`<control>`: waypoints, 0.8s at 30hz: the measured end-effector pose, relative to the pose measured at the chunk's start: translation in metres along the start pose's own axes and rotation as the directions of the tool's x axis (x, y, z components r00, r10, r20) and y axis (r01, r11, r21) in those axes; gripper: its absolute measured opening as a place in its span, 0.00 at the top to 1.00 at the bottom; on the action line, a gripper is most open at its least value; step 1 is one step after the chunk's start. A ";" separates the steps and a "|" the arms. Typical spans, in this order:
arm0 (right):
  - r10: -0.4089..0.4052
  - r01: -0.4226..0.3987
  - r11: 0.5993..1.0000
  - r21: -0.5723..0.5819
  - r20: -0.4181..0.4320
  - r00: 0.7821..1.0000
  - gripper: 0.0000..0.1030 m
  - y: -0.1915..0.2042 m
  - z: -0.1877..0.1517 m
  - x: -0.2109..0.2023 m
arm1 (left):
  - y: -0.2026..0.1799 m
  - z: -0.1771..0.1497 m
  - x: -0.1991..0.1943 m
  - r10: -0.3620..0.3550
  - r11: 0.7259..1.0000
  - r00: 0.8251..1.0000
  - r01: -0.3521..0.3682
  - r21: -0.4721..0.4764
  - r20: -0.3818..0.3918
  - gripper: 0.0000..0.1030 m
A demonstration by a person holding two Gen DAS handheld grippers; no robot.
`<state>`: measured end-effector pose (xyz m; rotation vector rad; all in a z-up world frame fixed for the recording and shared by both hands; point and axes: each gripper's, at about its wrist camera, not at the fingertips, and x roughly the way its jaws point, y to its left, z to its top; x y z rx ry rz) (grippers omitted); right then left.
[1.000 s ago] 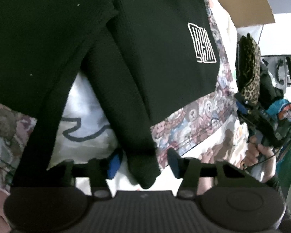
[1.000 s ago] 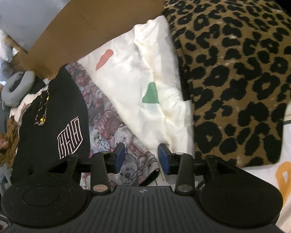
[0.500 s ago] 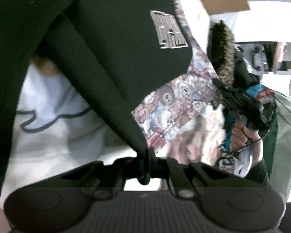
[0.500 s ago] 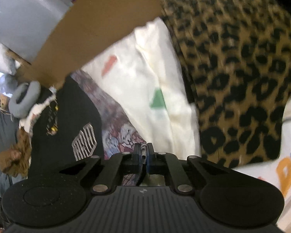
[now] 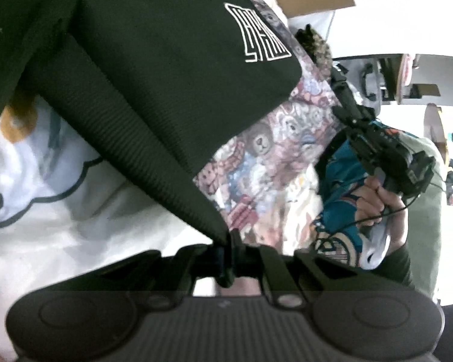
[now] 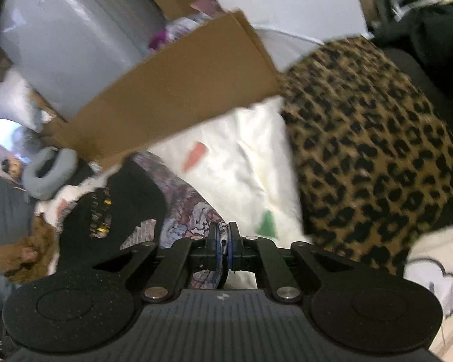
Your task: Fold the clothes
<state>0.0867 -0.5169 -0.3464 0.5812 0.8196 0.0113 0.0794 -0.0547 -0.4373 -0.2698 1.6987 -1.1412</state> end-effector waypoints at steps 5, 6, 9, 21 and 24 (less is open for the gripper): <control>-0.081 0.082 0.996 0.026 -0.052 0.995 0.98 -0.024 -0.022 0.029 | 0.016 -0.003 0.025 0.086 0.996 0.996 -0.086 -0.021 -0.030 0.96; -0.094 0.095 0.995 0.019 -0.060 0.994 0.98 -0.026 -0.026 0.034 | 0.020 -0.005 0.028 0.107 0.994 0.994 -0.108 -0.029 -0.037 0.96; -0.143 0.144 0.990 -0.002 -0.100 0.985 0.97 -0.028 -0.034 0.049 | 0.027 -0.007 0.033 0.150 0.987 0.987 -0.152 -0.041 -0.059 0.93; -0.233 0.230 0.972 -0.054 -0.066 0.970 0.81 -0.006 -0.033 0.035 | -0.008 0.004 -0.032 0.217 0.975 0.976 -0.216 0.046 -0.031 0.60; -0.221 0.220 0.975 -0.040 -0.030 0.975 0.73 -0.002 -0.030 0.021 | -0.014 0.012 -0.057 0.251 0.967 0.967 -0.253 0.044 0.038 0.60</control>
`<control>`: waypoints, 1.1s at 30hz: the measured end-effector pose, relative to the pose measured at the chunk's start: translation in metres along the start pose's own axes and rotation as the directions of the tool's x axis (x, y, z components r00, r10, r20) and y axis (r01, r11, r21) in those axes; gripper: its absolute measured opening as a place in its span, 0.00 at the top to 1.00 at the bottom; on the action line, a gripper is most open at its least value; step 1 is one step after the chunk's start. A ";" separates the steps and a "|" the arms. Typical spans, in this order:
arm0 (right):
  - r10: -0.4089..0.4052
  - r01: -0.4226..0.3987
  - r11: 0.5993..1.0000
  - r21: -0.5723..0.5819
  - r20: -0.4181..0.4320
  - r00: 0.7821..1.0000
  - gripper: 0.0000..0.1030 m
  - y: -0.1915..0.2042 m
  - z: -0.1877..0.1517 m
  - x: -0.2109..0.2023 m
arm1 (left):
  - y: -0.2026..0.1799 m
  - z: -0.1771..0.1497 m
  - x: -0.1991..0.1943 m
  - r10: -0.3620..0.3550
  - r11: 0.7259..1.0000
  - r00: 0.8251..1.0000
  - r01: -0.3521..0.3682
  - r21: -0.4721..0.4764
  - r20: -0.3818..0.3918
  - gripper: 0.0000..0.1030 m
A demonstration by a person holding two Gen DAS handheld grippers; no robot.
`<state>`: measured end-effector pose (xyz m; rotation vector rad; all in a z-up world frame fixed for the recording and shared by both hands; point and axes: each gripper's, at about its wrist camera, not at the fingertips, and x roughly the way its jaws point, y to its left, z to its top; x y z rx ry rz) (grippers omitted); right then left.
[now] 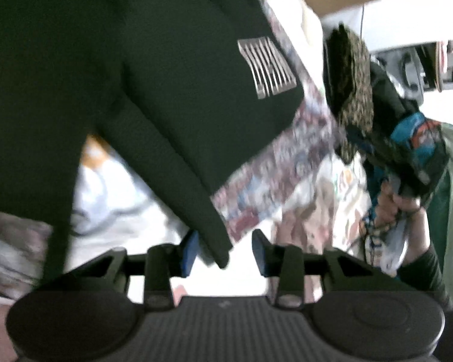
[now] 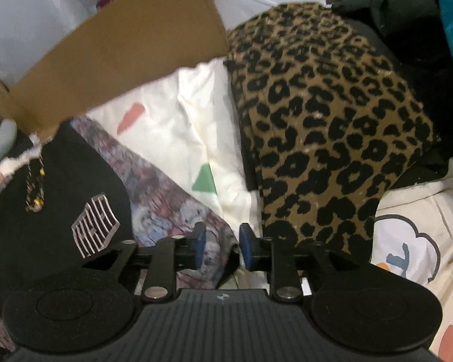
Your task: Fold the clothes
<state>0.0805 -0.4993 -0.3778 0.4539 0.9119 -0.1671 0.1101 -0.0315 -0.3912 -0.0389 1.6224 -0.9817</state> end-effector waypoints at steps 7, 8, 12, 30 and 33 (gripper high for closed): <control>0.025 -0.022 0.998 -0.055 0.050 0.998 0.57 0.018 0.016 -0.022 | 0.013 0.011 -0.066 0.118 0.993 0.977 -0.119 -0.004 0.176 0.60; 0.032 -0.028 0.998 -0.064 0.056 0.998 0.57 0.022 0.019 -0.024 | 0.017 0.012 -0.074 0.126 0.992 0.973 -0.127 -0.009 0.191 0.60; 0.049 -0.043 0.992 -0.115 0.045 0.998 0.56 0.040 0.027 -0.027 | 0.034 0.014 -0.097 0.169 0.986 0.953 -0.163 -0.047 0.251 0.60; 0.085 -0.095 0.840 -0.534 -0.042 0.995 0.53 0.183 0.098 -0.027 | 0.141 -0.025 -0.202 0.410 0.909 0.772 -0.302 -0.287 0.486 0.52; 0.078 -0.105 0.831 -0.546 -0.071 0.994 0.52 0.209 0.100 -0.025 | 0.156 -0.038 -0.216 0.452 0.888 0.743 -0.319 -0.332 0.494 0.52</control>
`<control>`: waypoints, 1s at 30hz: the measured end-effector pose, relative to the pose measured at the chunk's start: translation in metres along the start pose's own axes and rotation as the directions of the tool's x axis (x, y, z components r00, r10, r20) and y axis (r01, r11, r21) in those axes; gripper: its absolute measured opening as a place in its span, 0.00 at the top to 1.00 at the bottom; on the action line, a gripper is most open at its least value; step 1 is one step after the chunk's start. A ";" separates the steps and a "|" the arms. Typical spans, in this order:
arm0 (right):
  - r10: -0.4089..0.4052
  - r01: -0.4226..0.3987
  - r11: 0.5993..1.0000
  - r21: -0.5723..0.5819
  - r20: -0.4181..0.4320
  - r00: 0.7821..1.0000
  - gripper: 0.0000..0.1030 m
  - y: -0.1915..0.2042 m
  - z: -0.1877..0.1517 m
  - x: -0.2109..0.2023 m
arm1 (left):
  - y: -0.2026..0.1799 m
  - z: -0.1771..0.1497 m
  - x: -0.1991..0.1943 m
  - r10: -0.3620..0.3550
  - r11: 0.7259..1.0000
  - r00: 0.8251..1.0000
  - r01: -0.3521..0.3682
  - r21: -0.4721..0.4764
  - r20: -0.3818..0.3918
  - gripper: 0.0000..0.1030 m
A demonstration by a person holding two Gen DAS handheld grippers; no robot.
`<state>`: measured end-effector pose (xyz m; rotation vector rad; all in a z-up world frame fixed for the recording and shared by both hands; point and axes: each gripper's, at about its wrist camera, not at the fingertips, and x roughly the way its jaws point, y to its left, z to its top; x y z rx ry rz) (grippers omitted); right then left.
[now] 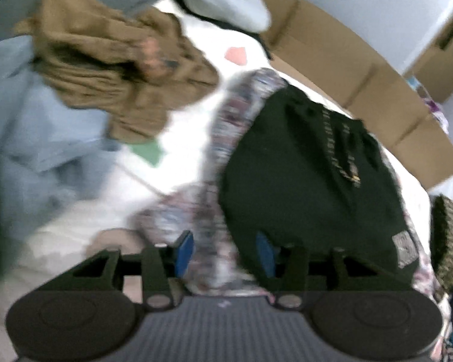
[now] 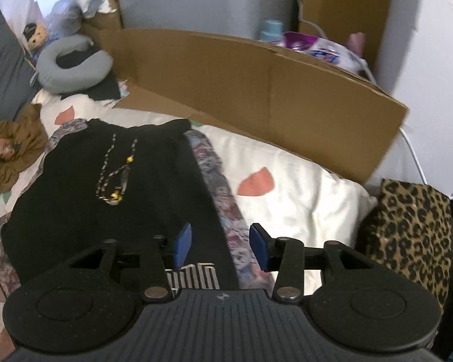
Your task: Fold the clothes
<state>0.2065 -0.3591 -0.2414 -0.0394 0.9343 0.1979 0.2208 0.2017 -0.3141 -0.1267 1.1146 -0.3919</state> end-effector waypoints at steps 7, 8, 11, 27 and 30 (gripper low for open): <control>0.035 -0.041 0.997 -0.064 -0.093 0.995 0.52 0.057 0.010 0.004 | 0.044 0.004 -0.016 0.040 0.997 0.998 -0.037 -0.069 0.038 0.54; 0.035 -0.042 0.997 -0.061 -0.103 0.994 0.52 0.066 0.009 0.003 | 0.048 0.006 -0.017 0.043 0.997 0.998 -0.040 -0.069 0.041 0.54; 0.032 -0.034 0.999 -0.021 -0.094 0.995 0.52 0.088 0.003 -0.002 | 0.056 0.013 -0.020 0.042 0.997 0.998 -0.039 -0.062 0.055 0.54; 0.080 -0.062 0.950 0.305 -0.047 0.996 0.52 0.145 -0.063 0.005 | 0.071 0.021 0.020 0.003 1.000 0.998 -0.003 -0.003 0.068 0.53; 0.106 -0.078 0.939 0.334 -0.067 0.992 0.52 0.154 -0.083 0.012 | 0.073 0.014 0.036 -0.011 1.000 0.998 0.012 -0.004 0.064 0.52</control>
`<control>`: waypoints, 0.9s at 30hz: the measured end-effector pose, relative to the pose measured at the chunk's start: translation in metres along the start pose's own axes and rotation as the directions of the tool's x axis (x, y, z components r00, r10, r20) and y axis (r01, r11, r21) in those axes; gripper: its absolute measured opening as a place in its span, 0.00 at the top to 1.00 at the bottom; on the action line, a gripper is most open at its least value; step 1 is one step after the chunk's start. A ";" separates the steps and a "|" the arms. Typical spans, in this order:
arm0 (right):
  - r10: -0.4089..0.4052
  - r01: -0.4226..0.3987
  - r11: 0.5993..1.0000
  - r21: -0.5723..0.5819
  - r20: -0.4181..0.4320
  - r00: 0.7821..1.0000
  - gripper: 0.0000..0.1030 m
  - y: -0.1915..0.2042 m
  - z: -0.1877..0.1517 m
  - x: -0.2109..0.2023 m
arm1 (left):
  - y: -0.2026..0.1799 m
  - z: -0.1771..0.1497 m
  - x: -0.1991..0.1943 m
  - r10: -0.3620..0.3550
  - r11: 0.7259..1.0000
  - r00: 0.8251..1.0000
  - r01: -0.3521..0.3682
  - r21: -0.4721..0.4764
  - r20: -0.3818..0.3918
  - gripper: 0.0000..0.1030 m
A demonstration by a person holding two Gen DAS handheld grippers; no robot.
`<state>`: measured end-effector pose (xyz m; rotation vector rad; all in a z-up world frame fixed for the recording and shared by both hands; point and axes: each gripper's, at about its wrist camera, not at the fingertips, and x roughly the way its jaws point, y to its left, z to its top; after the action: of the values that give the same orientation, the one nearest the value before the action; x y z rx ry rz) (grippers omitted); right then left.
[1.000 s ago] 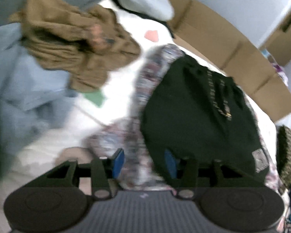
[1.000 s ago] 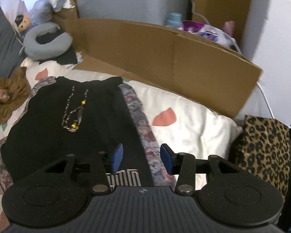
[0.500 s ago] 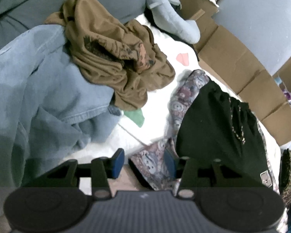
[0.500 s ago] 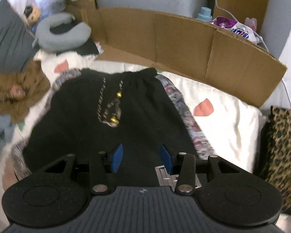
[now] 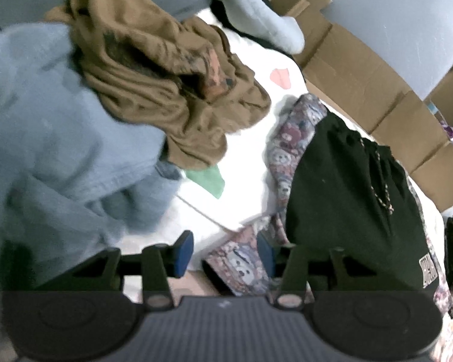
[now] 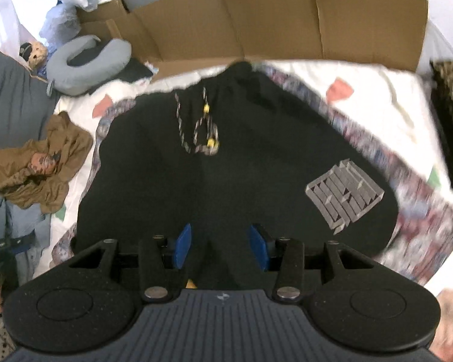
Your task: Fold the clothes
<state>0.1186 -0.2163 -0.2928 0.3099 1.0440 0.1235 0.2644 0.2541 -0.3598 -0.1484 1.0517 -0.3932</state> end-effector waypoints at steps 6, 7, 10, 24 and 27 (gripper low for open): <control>0.057 -0.057 0.998 0.016 -0.051 0.997 0.52 0.014 -0.037 0.020 | 0.009 -0.019 0.030 -0.015 0.999 1.000 0.014 -0.046 -0.010 0.52; 0.071 -0.070 0.997 0.024 -0.062 0.995 0.52 0.018 -0.045 0.024 | 0.010 -0.021 0.033 -0.017 0.998 1.000 0.017 -0.053 -0.009 0.52; 0.120 -0.113 0.991 0.066 -0.110 0.987 0.52 0.027 -0.069 0.038 | 0.012 -0.026 0.040 -0.018 0.998 1.000 0.018 -0.057 -0.005 0.53; 0.262 -0.180 0.942 0.283 -0.286 0.922 0.52 0.033 -0.134 0.092 | 0.010 -0.038 0.013 -0.062 0.996 0.997 0.065 -0.065 0.045 0.98; 0.296 -0.191 0.924 0.331 -0.305 0.905 0.53 0.030 -0.139 0.104 | 0.007 -0.043 -0.005 -0.057 0.995 0.995 0.064 -0.071 0.086 0.98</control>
<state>0.0520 -0.1352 -0.4338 0.7131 1.3785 0.2603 0.2269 0.2649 -0.3792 -0.2612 0.9807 -0.3998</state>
